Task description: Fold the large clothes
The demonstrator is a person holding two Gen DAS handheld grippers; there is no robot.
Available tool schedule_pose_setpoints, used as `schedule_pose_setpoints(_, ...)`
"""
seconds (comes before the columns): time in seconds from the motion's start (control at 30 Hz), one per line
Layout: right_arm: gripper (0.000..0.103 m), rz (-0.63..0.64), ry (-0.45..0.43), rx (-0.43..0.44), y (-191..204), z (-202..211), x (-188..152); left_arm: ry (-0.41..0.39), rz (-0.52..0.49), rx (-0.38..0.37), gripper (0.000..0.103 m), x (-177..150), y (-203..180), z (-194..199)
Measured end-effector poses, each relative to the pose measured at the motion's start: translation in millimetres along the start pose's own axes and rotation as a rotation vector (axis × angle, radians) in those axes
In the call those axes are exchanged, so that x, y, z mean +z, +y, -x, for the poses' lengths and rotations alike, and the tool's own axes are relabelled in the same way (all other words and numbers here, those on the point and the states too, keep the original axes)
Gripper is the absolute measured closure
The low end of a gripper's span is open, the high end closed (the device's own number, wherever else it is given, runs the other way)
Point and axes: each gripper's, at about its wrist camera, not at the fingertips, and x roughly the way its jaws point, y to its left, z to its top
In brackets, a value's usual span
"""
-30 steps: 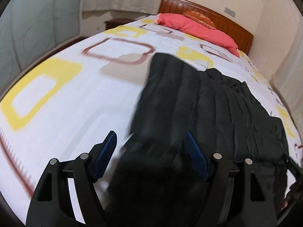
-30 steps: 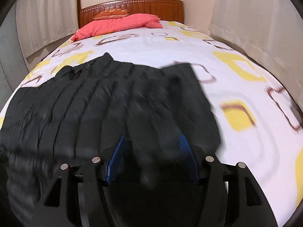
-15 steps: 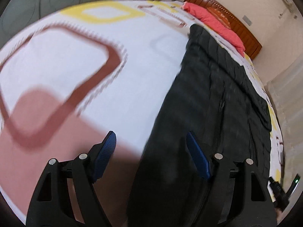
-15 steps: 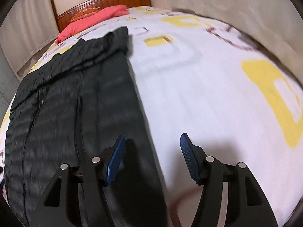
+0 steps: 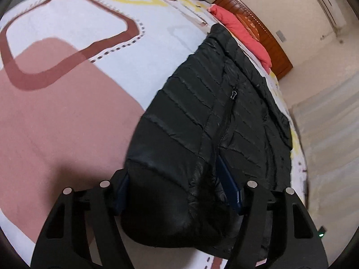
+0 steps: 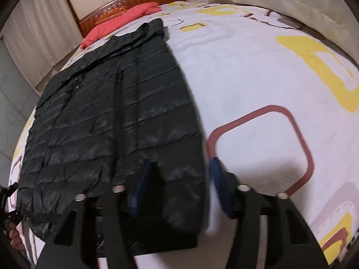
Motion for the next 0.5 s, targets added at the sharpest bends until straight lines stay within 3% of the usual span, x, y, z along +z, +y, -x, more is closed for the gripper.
schedule_pose_setpoints(0.23, 0.08, -0.02, -0.015, 0.058, 3, 2, -2, -0.034, -0.015, 0.002, 0.035, -6, -3, 0)
schedule_pose_setpoints(0.27, 0.084, -0.027, -0.018, 0.069, 2, 3, -2, -0.039, -0.007, 0.0, 0.045, -5, -1, 1)
schedule_pose_setpoints(0.3, 0.087, -0.039, -0.024, 0.082, 1, 5, -1, -0.041, -0.001, 0.002, 0.063, -5, 1, 2)
schedule_pose_setpoints(0.4, 0.09, -0.047, -0.056, 0.103, 3, 14, 0, -0.041, 0.021, 0.003, 0.085, -4, 8, 6)
schedule_pose_setpoints(0.5, 0.092, -0.036, -0.094, 0.113, 7, 27, 2, -0.064, 0.034, -0.022, 0.09, -2, 10, 17)
